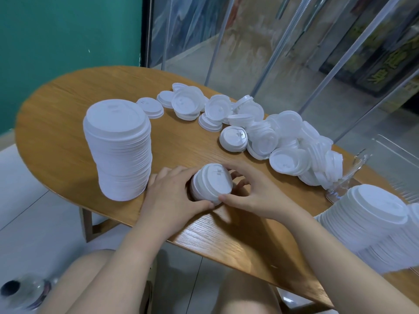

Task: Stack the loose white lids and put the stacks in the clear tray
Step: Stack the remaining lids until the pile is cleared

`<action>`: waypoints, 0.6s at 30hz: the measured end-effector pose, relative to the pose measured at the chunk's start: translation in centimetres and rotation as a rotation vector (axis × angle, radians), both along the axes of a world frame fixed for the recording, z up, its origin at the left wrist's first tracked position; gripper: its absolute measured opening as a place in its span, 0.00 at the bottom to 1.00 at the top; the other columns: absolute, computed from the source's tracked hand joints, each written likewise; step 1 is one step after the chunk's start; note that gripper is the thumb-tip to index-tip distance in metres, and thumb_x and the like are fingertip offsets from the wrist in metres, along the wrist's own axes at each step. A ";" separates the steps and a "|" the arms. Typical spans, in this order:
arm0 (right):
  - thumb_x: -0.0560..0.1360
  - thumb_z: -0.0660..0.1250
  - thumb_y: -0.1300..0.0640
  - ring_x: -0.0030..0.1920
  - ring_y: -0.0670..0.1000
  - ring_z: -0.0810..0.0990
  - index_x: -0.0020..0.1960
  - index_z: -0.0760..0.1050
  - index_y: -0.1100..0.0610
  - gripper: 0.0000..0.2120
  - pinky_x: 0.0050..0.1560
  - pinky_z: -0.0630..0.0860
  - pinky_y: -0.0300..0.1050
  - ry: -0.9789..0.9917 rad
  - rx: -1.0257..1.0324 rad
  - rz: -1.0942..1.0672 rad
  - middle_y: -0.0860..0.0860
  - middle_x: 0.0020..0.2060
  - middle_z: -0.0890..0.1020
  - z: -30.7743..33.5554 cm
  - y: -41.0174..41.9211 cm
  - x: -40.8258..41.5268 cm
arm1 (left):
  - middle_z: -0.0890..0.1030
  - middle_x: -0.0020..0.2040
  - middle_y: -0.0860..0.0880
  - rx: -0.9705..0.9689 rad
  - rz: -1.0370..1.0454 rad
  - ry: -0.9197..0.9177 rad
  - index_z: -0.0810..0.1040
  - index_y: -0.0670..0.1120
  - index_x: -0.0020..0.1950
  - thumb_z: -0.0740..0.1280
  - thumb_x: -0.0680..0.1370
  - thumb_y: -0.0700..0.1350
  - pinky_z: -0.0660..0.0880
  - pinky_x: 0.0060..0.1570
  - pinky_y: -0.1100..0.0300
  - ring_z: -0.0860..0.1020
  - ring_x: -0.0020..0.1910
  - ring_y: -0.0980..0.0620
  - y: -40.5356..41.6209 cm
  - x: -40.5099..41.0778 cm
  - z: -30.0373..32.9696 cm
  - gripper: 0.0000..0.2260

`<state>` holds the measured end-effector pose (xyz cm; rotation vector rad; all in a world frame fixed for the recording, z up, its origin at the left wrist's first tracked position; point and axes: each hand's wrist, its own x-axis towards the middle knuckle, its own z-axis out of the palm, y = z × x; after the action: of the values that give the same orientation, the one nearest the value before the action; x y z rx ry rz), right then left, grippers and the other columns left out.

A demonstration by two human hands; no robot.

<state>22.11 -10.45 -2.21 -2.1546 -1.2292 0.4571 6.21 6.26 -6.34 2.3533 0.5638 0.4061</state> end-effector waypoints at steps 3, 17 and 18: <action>0.69 0.75 0.38 0.62 0.42 0.76 0.72 0.74 0.45 0.33 0.57 0.77 0.37 -0.016 -0.014 0.038 0.39 0.65 0.77 0.3 0.5 -0.1 | 0.74 0.60 0.66 0.011 0.002 -0.003 0.70 0.65 0.72 0.71 0.67 0.73 0.59 0.58 0.58 0.65 0.58 0.60 0.0 0.1 -0.1 0.35; 0.76 0.75 0.47 0.52 0.45 0.80 0.68 0.79 0.50 0.21 0.52 0.78 0.39 -0.034 -0.072 0.002 0.45 0.57 0.81 0.9 1.6 0.2 | 0.75 0.65 0.64 -0.037 -0.022 0.005 0.67 0.64 0.74 0.73 0.66 0.72 0.62 0.65 0.54 0.67 0.64 0.57 0.0 -0.1 0.0 0.39; 0.76 0.75 0.47 0.52 0.45 0.80 0.67 0.79 0.50 0.21 0.52 0.77 0.39 -0.038 -0.076 0.002 0.45 0.56 0.81 0.9 1.6 0.2 | 0.75 0.64 0.65 -0.040 -0.029 -0.002 0.68 0.64 0.74 0.71 0.67 0.73 0.63 0.64 0.54 0.67 0.63 0.58 0.1 -0.2 -0.1 0.38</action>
<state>22.29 -8.80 -1.35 -2.2353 -1.2538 0.4725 6.06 6.33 -6.45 2.3196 0.5321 0.3803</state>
